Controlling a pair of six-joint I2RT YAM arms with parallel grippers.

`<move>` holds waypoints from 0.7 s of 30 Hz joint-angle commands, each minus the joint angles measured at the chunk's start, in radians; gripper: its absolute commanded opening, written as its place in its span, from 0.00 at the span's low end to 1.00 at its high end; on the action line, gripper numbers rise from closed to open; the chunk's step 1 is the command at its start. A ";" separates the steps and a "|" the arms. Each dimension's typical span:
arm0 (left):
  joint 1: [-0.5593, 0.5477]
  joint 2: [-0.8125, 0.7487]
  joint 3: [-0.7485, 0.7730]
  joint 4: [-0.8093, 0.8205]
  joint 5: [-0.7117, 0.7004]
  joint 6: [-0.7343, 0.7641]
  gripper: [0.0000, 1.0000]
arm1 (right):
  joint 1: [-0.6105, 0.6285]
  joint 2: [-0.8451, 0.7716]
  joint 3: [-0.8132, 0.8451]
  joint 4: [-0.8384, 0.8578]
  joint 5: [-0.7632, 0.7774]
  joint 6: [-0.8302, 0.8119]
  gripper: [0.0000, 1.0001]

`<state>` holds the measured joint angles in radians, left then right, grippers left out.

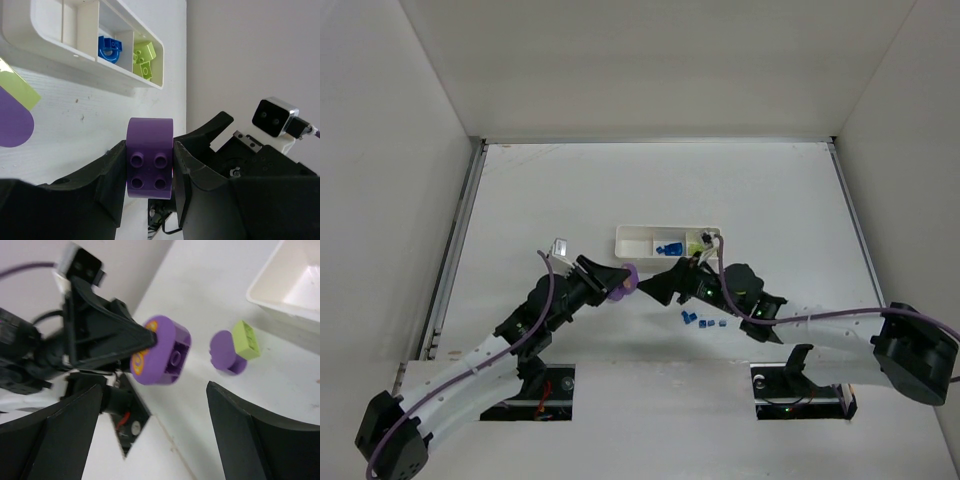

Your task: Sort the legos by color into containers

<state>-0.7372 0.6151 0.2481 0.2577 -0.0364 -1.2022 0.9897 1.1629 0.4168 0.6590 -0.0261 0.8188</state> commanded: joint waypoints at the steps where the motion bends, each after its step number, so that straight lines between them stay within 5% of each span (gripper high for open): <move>1: 0.015 -0.029 -0.027 0.094 0.067 -0.063 0.13 | -0.036 0.001 -0.016 0.261 -0.136 0.098 0.91; 12: 0.063 -0.126 -0.053 0.114 0.167 -0.161 0.13 | -0.079 0.274 -0.021 0.635 -0.227 0.312 0.89; 21: 0.062 -0.112 -0.056 0.143 0.176 -0.172 0.14 | -0.084 0.448 -0.012 0.892 -0.268 0.430 0.61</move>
<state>-0.6765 0.5060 0.1883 0.3172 0.1062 -1.3361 0.9108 1.5757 0.4019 1.2613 -0.2638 1.1927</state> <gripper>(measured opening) 0.334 0.632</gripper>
